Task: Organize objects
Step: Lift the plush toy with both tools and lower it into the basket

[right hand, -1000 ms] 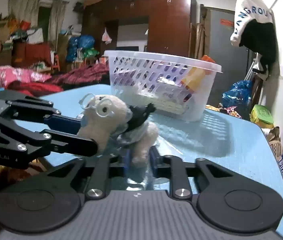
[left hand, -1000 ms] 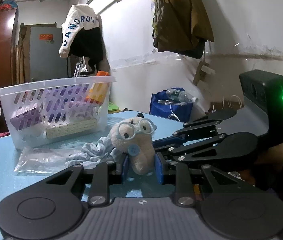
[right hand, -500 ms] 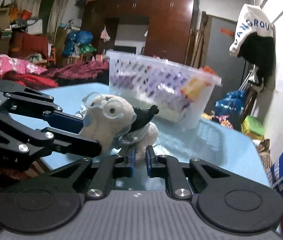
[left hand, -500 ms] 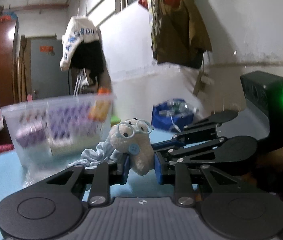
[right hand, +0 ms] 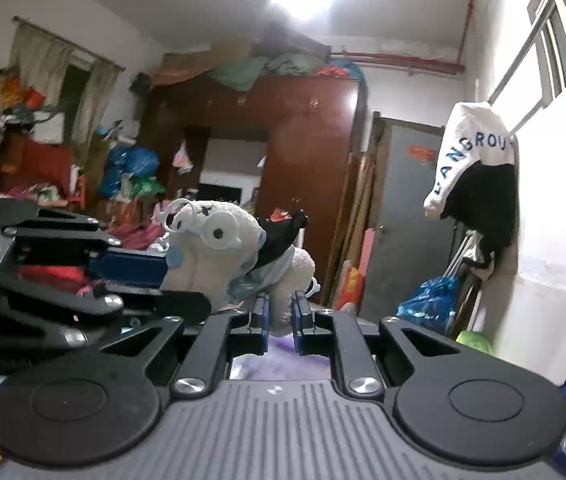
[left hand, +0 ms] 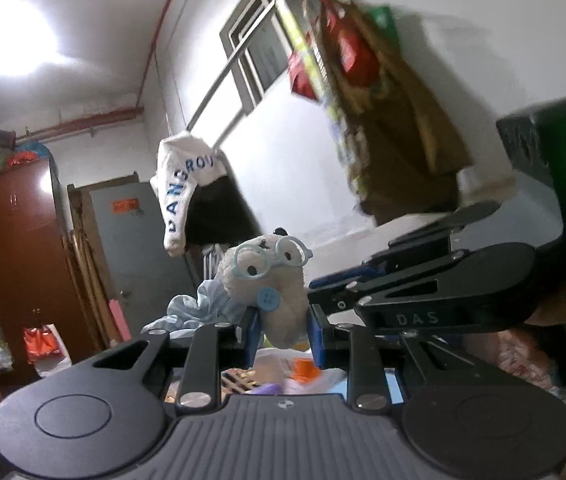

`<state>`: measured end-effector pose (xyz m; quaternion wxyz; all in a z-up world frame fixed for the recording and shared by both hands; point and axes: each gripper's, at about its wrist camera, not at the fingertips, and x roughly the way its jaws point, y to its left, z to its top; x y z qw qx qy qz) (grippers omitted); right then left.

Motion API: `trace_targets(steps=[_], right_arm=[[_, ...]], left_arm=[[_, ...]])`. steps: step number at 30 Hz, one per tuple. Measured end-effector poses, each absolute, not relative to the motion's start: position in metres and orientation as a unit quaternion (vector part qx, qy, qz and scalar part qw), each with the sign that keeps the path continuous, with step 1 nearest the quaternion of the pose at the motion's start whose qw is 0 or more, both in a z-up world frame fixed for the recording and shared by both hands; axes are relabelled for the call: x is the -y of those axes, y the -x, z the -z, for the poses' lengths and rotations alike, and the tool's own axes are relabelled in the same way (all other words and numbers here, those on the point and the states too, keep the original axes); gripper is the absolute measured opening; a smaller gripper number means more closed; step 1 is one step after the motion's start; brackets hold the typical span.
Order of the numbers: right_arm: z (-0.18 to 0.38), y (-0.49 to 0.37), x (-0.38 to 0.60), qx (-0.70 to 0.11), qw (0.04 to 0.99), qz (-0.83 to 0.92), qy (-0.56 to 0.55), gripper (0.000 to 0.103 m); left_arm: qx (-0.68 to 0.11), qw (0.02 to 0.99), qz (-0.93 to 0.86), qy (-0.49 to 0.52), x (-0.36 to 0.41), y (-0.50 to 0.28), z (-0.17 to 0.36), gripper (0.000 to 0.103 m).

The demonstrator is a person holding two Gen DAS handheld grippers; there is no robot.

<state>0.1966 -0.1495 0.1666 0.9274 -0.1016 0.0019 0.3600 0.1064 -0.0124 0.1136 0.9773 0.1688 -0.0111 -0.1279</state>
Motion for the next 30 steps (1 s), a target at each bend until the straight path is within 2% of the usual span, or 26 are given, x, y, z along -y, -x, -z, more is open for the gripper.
trace_targets(steps=[3,9,18,20,21,22,23,24,25,28,29,30], right_arm=[[-0.175,-0.233,0.128,-0.026,0.933,-0.347,0.093,0.013],[-0.148,-0.298,0.096,-0.112,0.930,-0.341,0.083,0.013],[-0.118,-0.330,0.062,-0.169,0.917,-0.348,0.098,0.013],[-0.118,-0.329,0.062,-0.173,0.914,-0.352,0.098,0.015],[-0.118,-0.328,0.061,-0.179,0.913,-0.353,0.098,0.022],[-0.119,-0.329,0.063,-0.179,0.914,-0.350,0.096,0.028],[-0.121,-0.328,0.066,-0.175,0.918,-0.345,0.092,0.043],[-0.122,-0.325,0.073,-0.174,0.920,-0.341,0.086,0.059],[-0.123,-0.322,0.081,-0.174,0.921,-0.339,0.078,0.064],[-0.126,-0.300,0.110,-0.150,0.924,-0.348,0.054,0.079],[-0.125,-0.287,0.123,-0.141,0.927,-0.344,0.044,0.098],[-0.122,-0.277,0.137,-0.132,0.930,-0.341,0.034,0.103]], left_arm=[[-0.015,0.980,0.120,-0.160,-0.002,-0.146,-0.121,0.029],[-0.103,0.981,0.123,-0.113,-0.036,-0.223,-0.088,0.029],[-0.154,0.980,0.103,-0.074,-0.069,-0.259,-0.062,0.030],[-0.152,0.981,0.091,-0.082,-0.069,-0.260,-0.062,0.036],[-0.145,0.982,0.076,-0.091,-0.068,-0.257,-0.062,0.043],[-0.139,0.983,0.059,-0.100,-0.068,-0.254,-0.065,0.058],[-0.129,0.985,0.042,-0.107,-0.067,-0.248,-0.067,0.065],[-0.120,0.986,0.030,-0.109,-0.068,-0.240,-0.070,0.078],[-0.111,0.988,0.027,-0.106,-0.071,-0.229,-0.073,0.082],[-0.105,0.991,0.051,-0.065,-0.080,-0.195,-0.081,0.088],[-0.104,0.991,0.066,-0.055,-0.082,-0.182,-0.080,0.090],[-0.106,0.990,0.075,-0.050,-0.081,-0.172,-0.076,0.096]])
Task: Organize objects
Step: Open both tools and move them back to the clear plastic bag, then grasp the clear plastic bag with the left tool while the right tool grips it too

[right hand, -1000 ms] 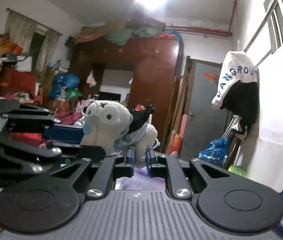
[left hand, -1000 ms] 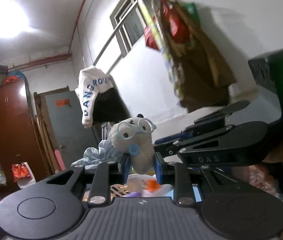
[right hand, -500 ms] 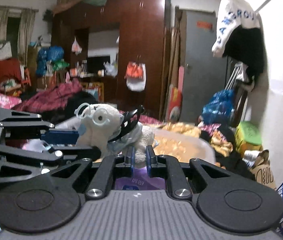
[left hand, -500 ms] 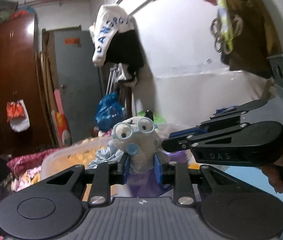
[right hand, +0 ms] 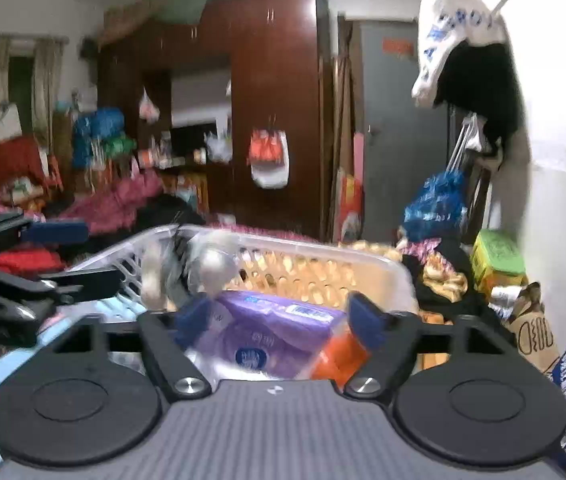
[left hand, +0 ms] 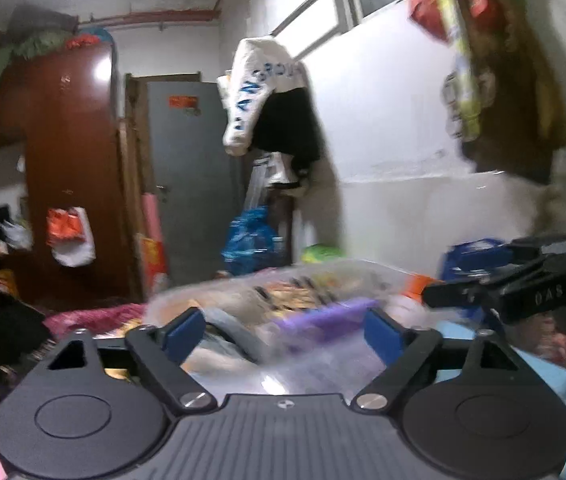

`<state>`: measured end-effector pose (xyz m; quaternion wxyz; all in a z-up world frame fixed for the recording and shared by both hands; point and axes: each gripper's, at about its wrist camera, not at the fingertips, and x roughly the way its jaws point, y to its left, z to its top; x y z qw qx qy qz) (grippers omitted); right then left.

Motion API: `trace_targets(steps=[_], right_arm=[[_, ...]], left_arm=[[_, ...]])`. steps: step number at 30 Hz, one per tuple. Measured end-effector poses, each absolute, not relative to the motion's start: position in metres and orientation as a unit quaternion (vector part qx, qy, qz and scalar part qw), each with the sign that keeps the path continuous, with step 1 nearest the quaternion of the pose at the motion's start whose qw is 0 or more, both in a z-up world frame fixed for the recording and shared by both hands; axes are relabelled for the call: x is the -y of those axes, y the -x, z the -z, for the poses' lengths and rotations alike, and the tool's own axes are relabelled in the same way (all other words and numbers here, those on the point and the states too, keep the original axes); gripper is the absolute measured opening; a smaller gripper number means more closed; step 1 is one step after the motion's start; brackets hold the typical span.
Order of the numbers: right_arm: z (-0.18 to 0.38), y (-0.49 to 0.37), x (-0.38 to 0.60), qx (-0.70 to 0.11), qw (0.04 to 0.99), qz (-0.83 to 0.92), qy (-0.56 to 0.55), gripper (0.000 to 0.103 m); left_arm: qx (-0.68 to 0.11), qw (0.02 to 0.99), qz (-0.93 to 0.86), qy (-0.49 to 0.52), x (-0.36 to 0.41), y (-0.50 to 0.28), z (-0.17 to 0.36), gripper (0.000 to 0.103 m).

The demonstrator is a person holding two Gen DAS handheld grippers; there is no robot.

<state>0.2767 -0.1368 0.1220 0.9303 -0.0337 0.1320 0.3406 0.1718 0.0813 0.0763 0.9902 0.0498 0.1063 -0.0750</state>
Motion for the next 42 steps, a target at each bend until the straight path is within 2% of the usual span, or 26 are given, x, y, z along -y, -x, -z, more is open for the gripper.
trace_targets(steps=[5,10,19,22,24,27,32,35,36,37,39,40,42], right_arm=[[-0.076,-0.226,0.199,-0.154,0.926,-0.343,-0.017,0.103],[-0.027,-0.190,0.216,-0.204,0.918,-0.341,-0.019,0.103],[-0.015,-0.193,0.201,-0.222,0.916,-0.335,0.009,0.103],[-0.008,-0.190,0.197,-0.220,0.917,-0.333,0.028,0.094],[-0.008,-0.187,0.192,-0.214,0.919,-0.328,0.045,0.084],[-0.006,-0.183,0.187,-0.205,0.921,-0.326,0.062,0.078],[-0.005,-0.180,0.188,-0.199,0.918,-0.336,0.067,0.063],[-0.006,-0.181,0.190,-0.199,0.916,-0.340,0.070,0.051],[-0.006,-0.182,0.192,-0.200,0.916,-0.342,0.068,0.044],[-0.006,-0.183,0.193,-0.201,0.914,-0.345,0.068,0.043],[-0.007,-0.185,0.195,-0.203,0.911,-0.354,0.067,0.034],[-0.008,-0.186,0.195,-0.203,0.909,-0.356,0.069,0.033],[-0.009,-0.186,0.195,-0.202,0.908,-0.360,0.072,0.028]], left_arm=[[-0.166,0.984,0.069,-0.020,-0.084,-0.131,-0.031,0.097],[-0.229,0.971,0.069,-0.010,-0.096,-0.140,0.002,0.097],[-0.273,0.959,0.082,-0.003,-0.113,-0.156,0.016,0.097],[-0.299,0.949,0.098,0.006,-0.116,-0.166,0.021,0.095],[-0.307,0.945,0.111,0.009,-0.114,-0.170,0.023,0.094],[-0.319,0.941,0.116,0.003,-0.110,-0.175,0.025,0.094],[-0.329,0.936,0.114,-0.058,-0.088,-0.176,0.027,0.093],[-0.324,0.936,0.118,-0.066,-0.082,-0.174,0.026,0.084],[-0.321,0.937,0.120,-0.065,-0.081,-0.173,0.025,0.076],[-0.315,0.939,0.122,-0.065,-0.080,-0.170,0.025,0.063],[-0.308,0.941,0.125,-0.067,-0.078,-0.164,0.024,0.051],[-0.305,0.942,0.125,-0.065,-0.079,-0.162,0.024,0.037],[-0.302,0.943,0.132,-0.044,-0.083,-0.160,0.023,0.024]])
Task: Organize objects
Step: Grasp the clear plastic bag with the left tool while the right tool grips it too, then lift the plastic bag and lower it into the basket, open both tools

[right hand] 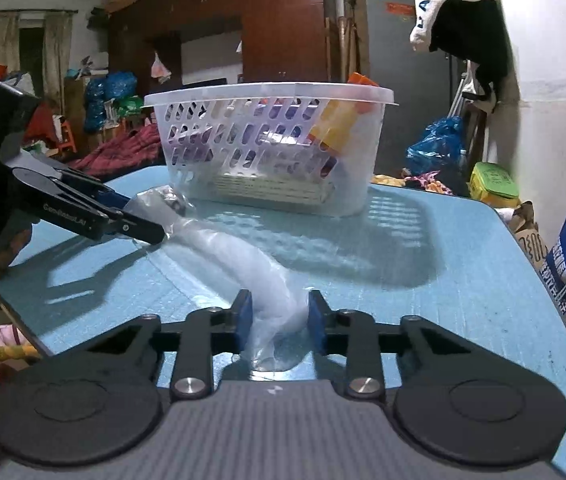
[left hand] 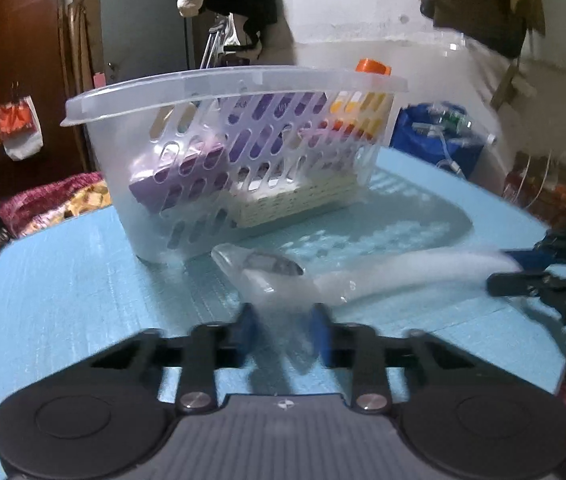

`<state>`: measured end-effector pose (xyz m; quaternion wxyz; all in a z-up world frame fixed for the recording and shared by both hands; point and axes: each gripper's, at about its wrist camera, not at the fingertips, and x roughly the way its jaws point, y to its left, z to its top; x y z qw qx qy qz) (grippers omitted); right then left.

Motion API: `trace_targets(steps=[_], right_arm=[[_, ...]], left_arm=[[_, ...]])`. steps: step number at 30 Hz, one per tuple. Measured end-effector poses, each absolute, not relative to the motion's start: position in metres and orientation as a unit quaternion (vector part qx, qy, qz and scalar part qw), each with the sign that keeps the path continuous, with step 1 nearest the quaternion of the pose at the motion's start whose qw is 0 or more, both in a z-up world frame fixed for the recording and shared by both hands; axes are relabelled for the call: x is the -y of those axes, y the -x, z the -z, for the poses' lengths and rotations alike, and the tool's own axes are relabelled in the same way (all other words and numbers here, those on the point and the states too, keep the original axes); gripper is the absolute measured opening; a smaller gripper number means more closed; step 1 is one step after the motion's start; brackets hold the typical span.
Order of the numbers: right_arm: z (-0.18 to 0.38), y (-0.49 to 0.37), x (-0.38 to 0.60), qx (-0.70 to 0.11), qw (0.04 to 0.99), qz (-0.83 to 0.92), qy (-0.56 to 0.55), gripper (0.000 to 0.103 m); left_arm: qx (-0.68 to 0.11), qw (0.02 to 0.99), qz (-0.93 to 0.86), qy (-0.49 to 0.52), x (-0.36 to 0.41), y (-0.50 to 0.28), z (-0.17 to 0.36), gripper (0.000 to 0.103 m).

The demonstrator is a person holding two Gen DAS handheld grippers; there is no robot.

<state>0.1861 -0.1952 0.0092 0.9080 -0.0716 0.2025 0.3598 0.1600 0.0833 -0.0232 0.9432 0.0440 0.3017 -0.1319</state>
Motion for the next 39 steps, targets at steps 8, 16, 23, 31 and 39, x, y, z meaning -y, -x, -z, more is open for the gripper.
trace_targets(steps=[8,16,23,31,39], right_arm=[[-0.016,-0.186,0.198,-0.180,0.907,-0.371,0.078,0.022],[-0.035,-0.181,0.207,-0.144,0.913,-0.373,0.077,0.022],[-0.098,-0.180,0.203,-0.062,0.924,-0.366,0.092,0.022],[-0.161,-0.250,0.175,-0.045,0.927,-0.362,0.085,0.021],[-0.145,-0.325,0.137,-0.099,0.928,-0.348,0.090,0.021]], left_arm=[[-0.245,0.961,0.125,-0.030,-0.083,-0.136,0.018,0.015],[-0.173,0.976,0.130,-0.009,-0.082,-0.109,-0.005,0.015],[-0.085,0.989,0.120,-0.005,-0.080,-0.095,-0.070,0.015],[-0.075,0.994,0.077,-0.011,-0.080,-0.158,-0.123,0.015],[-0.136,0.990,0.043,-0.009,-0.100,-0.239,-0.104,0.015]])
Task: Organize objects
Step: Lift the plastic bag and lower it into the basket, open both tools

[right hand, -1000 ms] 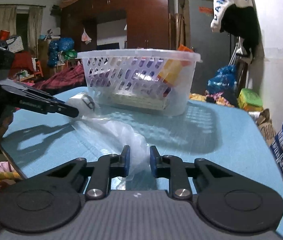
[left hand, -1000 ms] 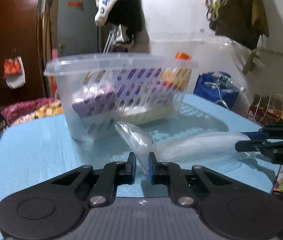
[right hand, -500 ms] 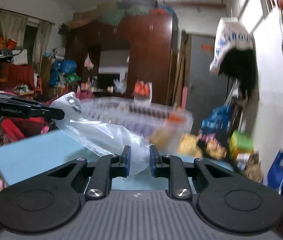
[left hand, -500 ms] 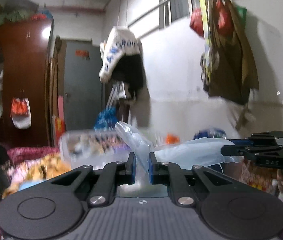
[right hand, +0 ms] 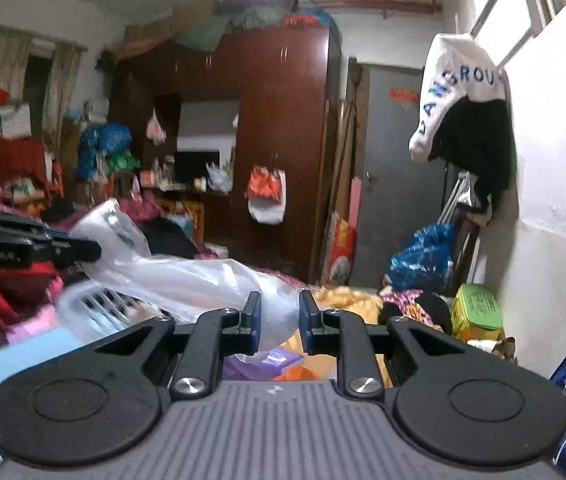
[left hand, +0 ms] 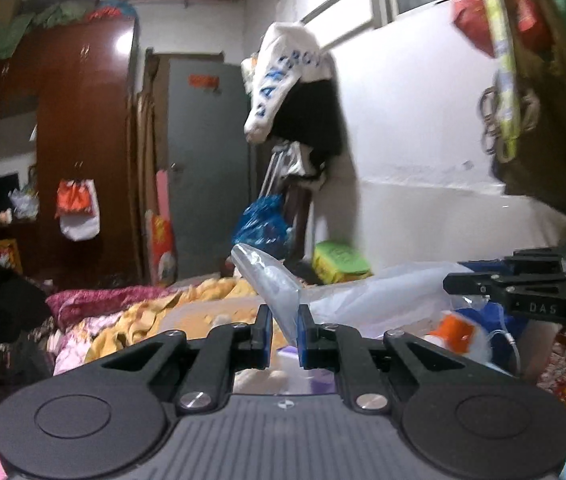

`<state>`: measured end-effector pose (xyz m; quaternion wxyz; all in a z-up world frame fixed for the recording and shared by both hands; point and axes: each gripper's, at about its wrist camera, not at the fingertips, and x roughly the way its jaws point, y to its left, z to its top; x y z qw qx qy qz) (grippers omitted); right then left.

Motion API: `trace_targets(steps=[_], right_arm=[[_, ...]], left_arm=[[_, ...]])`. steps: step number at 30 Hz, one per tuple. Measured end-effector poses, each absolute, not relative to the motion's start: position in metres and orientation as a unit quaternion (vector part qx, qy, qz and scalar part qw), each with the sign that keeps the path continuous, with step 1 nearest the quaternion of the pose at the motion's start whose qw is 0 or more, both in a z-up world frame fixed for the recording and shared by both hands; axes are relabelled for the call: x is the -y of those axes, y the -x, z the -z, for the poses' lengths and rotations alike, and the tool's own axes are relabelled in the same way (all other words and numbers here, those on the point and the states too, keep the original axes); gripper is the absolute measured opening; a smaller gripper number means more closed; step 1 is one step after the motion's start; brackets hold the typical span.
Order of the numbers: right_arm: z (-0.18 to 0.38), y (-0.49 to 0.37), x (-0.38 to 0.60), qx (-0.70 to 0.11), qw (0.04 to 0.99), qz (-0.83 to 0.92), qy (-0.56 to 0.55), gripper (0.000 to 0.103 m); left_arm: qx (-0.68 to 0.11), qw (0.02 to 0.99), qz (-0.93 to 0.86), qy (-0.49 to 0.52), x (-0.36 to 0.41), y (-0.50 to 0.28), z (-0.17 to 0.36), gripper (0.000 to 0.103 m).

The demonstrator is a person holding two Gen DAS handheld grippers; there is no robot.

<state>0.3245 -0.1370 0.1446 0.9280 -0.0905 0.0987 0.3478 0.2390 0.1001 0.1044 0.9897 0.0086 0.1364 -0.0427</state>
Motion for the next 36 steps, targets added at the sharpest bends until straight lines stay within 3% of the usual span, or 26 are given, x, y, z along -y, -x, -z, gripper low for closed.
trace_targets(steps=[9,11,12,13,15,16,17,23,36], right_arm=[[-0.122,-0.348,0.119,-0.133,0.928,-0.332,0.107,0.021],[-0.120,-0.352,0.118,-0.148,0.926,-0.331,0.108,0.023],[-0.120,-0.352,0.119,-0.148,0.927,-0.326,0.108,0.029],[-0.121,-0.354,0.120,-0.142,0.930,-0.321,0.106,0.036],[-0.124,-0.349,0.127,-0.120,0.938,-0.312,0.094,0.091],[-0.126,-0.344,0.130,-0.103,0.942,-0.307,0.086,0.102],[-0.128,-0.341,0.134,-0.088,0.946,-0.302,0.079,0.103],[-0.135,-0.331,0.142,-0.115,0.938,-0.321,0.053,0.103],[-0.146,-0.289,0.147,-0.125,0.964,-0.230,0.056,0.103]], left_arm=[[-0.161,0.986,0.039,0.000,-0.111,-0.259,-0.081,0.016],[-0.161,0.986,0.030,-0.002,-0.110,-0.259,-0.078,0.026],[-0.161,0.987,0.020,-0.007,-0.110,-0.259,-0.077,0.046],[-0.160,0.987,0.009,-0.014,-0.109,-0.259,-0.076,0.074],[-0.144,0.989,-0.003,-0.027,-0.106,-0.255,-0.076,0.098],[-0.137,0.990,-0.003,-0.027,-0.105,-0.252,-0.077,0.098],[-0.134,0.991,0.000,-0.020,-0.105,-0.249,-0.079,0.098],[-0.109,0.994,0.004,-0.018,-0.098,-0.226,-0.085,0.103],[-0.156,0.986,0.017,-0.050,-0.072,-0.181,-0.085,0.103]])
